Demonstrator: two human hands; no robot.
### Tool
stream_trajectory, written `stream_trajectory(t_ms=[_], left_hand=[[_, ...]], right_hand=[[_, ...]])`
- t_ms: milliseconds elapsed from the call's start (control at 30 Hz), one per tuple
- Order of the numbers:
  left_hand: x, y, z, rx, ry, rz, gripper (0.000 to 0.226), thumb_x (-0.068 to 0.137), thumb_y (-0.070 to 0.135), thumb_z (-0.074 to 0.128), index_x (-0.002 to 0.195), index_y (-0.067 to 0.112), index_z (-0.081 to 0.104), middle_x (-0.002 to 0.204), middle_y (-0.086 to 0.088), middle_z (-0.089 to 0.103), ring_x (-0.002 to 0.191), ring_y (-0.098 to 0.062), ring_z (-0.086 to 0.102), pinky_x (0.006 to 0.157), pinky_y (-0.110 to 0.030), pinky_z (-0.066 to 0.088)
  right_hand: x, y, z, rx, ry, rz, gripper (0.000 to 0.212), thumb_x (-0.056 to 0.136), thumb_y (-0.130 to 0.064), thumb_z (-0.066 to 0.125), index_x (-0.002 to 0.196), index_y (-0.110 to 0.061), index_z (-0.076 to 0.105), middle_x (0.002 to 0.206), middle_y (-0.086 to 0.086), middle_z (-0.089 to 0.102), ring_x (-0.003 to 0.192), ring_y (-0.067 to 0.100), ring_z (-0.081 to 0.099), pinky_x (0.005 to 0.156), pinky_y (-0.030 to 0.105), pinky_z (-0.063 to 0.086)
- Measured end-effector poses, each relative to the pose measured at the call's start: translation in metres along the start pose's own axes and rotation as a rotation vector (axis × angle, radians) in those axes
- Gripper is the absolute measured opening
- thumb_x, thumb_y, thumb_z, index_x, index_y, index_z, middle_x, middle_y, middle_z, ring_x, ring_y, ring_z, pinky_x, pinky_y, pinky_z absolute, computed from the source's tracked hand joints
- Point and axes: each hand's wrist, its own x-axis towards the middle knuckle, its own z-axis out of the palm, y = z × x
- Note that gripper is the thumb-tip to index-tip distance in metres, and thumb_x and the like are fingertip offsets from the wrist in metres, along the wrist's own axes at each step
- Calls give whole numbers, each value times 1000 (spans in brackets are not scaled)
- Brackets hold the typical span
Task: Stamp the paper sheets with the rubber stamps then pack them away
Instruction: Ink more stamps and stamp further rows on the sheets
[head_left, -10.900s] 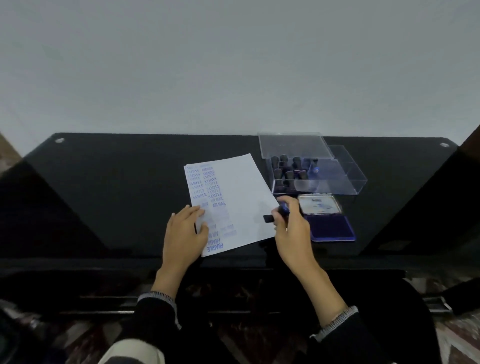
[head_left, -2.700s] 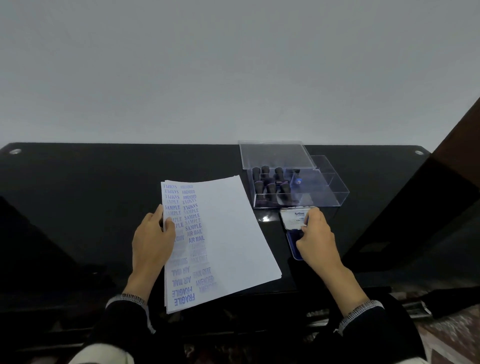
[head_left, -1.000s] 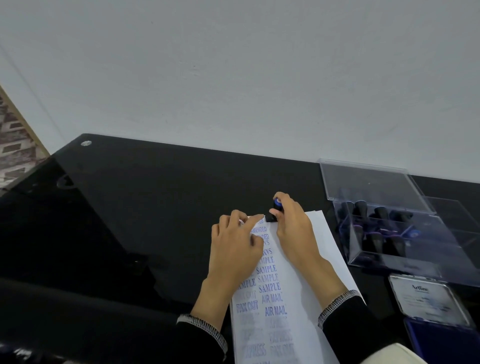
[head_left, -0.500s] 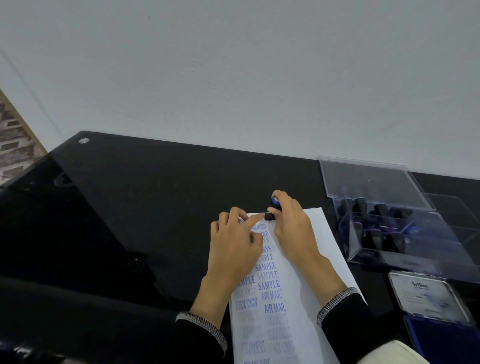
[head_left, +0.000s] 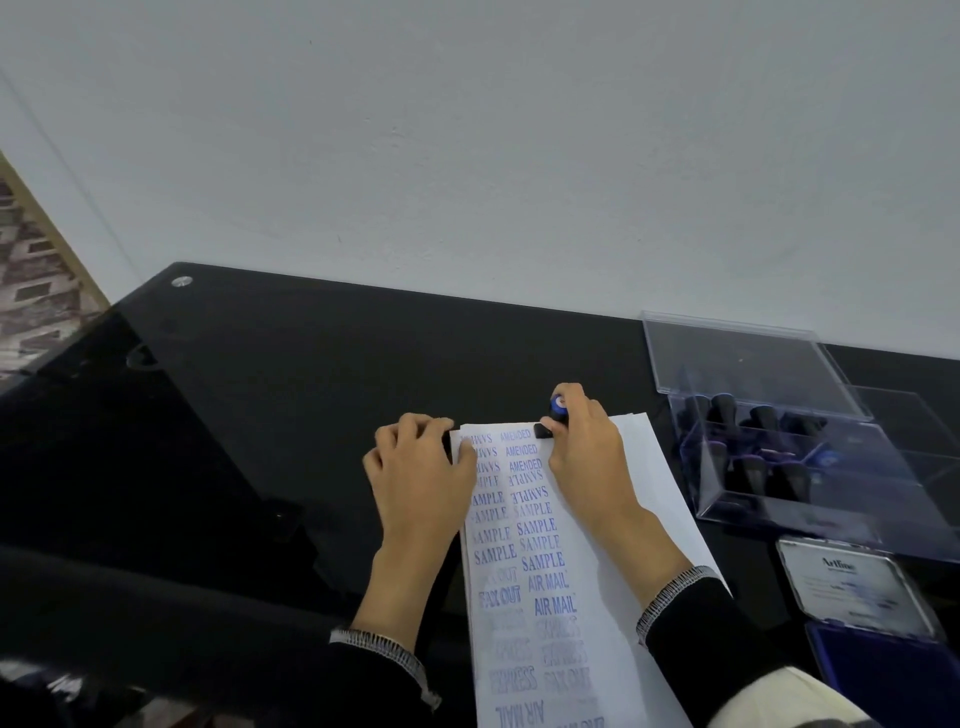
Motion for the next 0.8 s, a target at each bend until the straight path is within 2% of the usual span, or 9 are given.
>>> stream_trajectory(t_ms=[200, 333, 433, 600, 667, 800], left_hand=[[-5, -10, -1, -80, 38, -34, 20, 90, 47, 55, 99, 30, 61, 112, 12, 51, 112, -13, 38, 99, -35, 29], [-4, -9, -3, -111, 7, -21, 13, 90, 49, 54, 90, 37, 56, 105, 20, 44, 111, -8, 36, 100, -33, 23], [-3, -11, -3, -110, -13, -17, 16, 89, 52, 53, 81, 39, 55, 104, 22, 42, 107, -3, 31, 99, -33, 20], [-2, -11, -3, -94, -22, -5, 18, 90, 51, 52, 80, 38, 59, 103, 23, 42, 105, -2, 32, 98, -33, 19], [-3, -11, -3, -86, -22, -5, 18, 90, 51, 52, 82, 37, 60, 103, 23, 42, 104, -2, 31, 99, -34, 20], [-3, -10, -2, -79, -14, -7, 20, 90, 51, 51, 81, 36, 61, 102, 22, 43, 106, -3, 33, 99, -34, 20]], right_hand=[[7, -2, -4, -16, -43, -24, 18, 89, -7, 59, 101, -13, 46, 88, -1, 50, 74, 10, 46, 56, 8, 31], [11, -2, -4, -1, -56, -23, 25, 89, -5, 59, 95, -20, 40, 86, -1, 51, 74, 12, 48, 55, 9, 32], [10, -2, -3, 2, -54, -13, 25, 89, -3, 58, 95, -20, 40, 88, 0, 52, 75, 12, 48, 54, 10, 32], [4, -3, -1, 15, -43, 48, 19, 91, -9, 57, 103, -17, 44, 94, 1, 52, 78, 12, 50, 61, 6, 34], [1, -2, 2, 20, -31, 54, 19, 90, -11, 58, 105, -15, 46, 96, 2, 54, 79, 13, 51, 63, 9, 37], [1, -5, 0, 23, -35, 43, 18, 90, -10, 58, 100, -16, 44, 95, 3, 54, 79, 13, 51, 64, 9, 37]])
